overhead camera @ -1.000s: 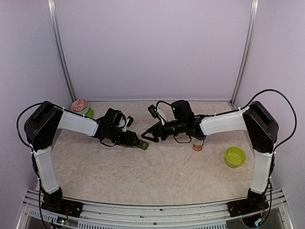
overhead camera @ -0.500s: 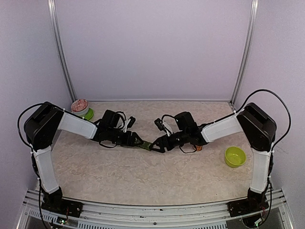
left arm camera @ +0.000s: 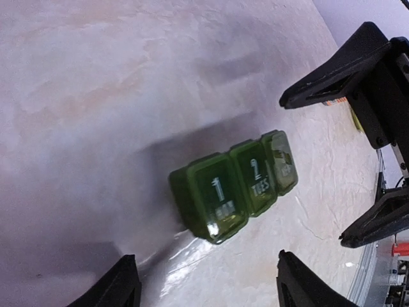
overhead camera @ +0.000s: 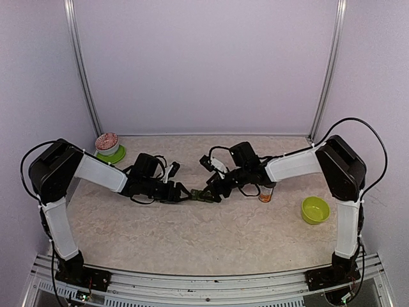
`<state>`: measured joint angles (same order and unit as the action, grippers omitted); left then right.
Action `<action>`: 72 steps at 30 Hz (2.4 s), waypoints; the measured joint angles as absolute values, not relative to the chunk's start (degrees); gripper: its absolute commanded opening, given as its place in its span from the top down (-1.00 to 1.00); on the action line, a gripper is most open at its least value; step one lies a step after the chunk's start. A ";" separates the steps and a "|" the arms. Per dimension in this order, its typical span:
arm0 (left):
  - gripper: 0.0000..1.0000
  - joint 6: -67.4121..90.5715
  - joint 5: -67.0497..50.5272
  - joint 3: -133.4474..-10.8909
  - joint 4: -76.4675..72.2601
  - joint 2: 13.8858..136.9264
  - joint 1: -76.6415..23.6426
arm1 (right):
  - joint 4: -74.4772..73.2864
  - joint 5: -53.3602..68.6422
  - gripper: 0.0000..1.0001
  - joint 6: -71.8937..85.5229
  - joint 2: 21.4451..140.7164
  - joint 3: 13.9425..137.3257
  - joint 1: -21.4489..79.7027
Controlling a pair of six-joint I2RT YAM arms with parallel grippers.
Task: Sort the pills into containers
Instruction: Move the pill container to the center of the board, then pick up the pill container from the center of the board.
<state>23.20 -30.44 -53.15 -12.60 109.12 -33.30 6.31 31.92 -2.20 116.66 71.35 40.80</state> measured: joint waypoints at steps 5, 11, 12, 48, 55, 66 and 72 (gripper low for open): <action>-0.68 24.56 -27.40 -49.65 -13.10 104.36 -31.51 | -0.84 29.93 -0.75 -11.18 119.55 77.76 40.84; -0.74 25.61 -24.45 -46.17 -14.22 99.59 -31.03 | -10.55 24.86 -0.71 -19.09 124.51 85.19 42.41; -0.74 25.69 -24.05 -45.56 -14.24 99.18 -30.96 | -11.77 23.73 -0.70 -19.90 125.10 85.91 42.92; -0.76 26.33 -22.02 -41.91 -15.03 98.72 -30.24 | -33.12 3.75 0.08 -24.36 134.93 107.85 51.00; -0.76 26.33 -22.04 -41.91 -15.03 98.72 -30.20 | -33.01 3.84 0.28 -24.84 135.00 107.87 51.35; -0.98 25.91 -23.64 -41.63 -15.97 98.67 -30.02 | -31.68 10.98 0.42 -25.50 134.10 106.10 51.29; -0.98 26.65 -28.27 -39.29 -20.12 97.80 -29.93 | -29.23 13.23 0.44 -26.55 129.38 98.70 51.29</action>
<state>26.65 -28.27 -39.29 -20.12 97.80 -29.93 -29.23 13.23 -26.55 129.38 98.70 51.29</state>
